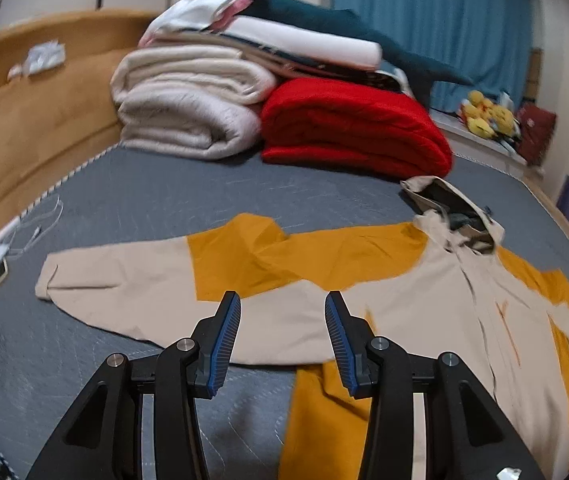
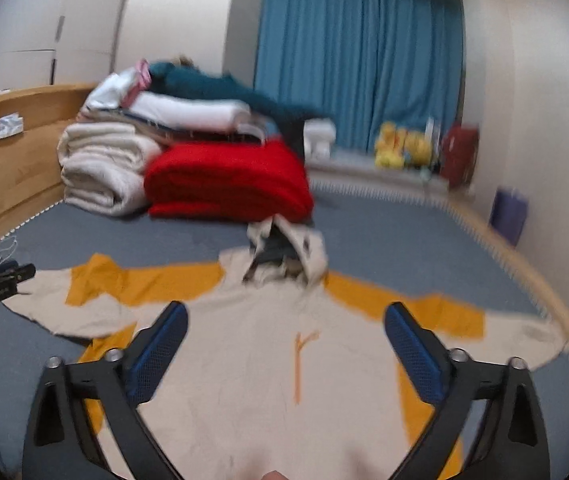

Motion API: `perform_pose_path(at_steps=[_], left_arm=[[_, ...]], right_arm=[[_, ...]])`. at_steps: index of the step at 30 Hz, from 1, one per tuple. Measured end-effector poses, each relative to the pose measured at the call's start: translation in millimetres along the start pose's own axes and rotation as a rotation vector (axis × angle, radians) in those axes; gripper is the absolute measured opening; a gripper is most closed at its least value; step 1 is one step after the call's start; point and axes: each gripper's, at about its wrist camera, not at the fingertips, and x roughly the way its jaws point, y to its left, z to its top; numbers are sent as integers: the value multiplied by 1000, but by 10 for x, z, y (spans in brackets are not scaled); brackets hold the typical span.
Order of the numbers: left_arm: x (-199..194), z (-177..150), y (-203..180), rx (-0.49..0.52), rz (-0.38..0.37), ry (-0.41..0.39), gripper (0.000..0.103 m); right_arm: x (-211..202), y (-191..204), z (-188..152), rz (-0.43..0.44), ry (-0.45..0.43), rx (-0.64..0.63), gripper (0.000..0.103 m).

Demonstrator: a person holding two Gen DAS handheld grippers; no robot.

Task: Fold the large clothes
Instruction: 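Move the left tool to the sleeve nearest it and grasp its cuff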

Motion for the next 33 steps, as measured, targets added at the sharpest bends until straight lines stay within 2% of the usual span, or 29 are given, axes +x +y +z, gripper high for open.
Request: perform_pose_path(at_steps=[3, 7, 10, 14, 18, 20, 22, 25, 29, 33], left_arm=[[192, -5, 218, -43, 1, 66, 41], [469, -87, 588, -143, 35, 144, 40], [701, -159, 927, -213, 89, 190, 37], [874, -229, 1363, -310, 125, 212, 37], [958, -268, 1788, -437, 121, 226, 37], [995, -256, 1971, -493, 118, 228, 38], [1031, -243, 2165, -546, 125, 223, 40], [1086, -288, 2499, -629, 153, 214, 43], [1200, -484, 2855, -743, 177, 241, 43], [1301, -645, 3090, -810, 180, 259, 43]], right_arm=[[193, -67, -45, 6, 26, 8, 75], [363, -151, -100, 15, 52, 28, 52], [408, -175, -130, 20, 52, 27, 48], [494, -172, -138, 22, 49, 7, 48], [639, -184, -136, 55, 87, 18, 50], [719, -188, -144, 60, 100, 30, 57], [794, -216, -163, 68, 108, 44, 69], [895, -226, -184, 68, 130, 49, 78], [987, -195, -218, 53, 155, 45, 79], [1071, -201, -270, 34, 181, 59, 79]])
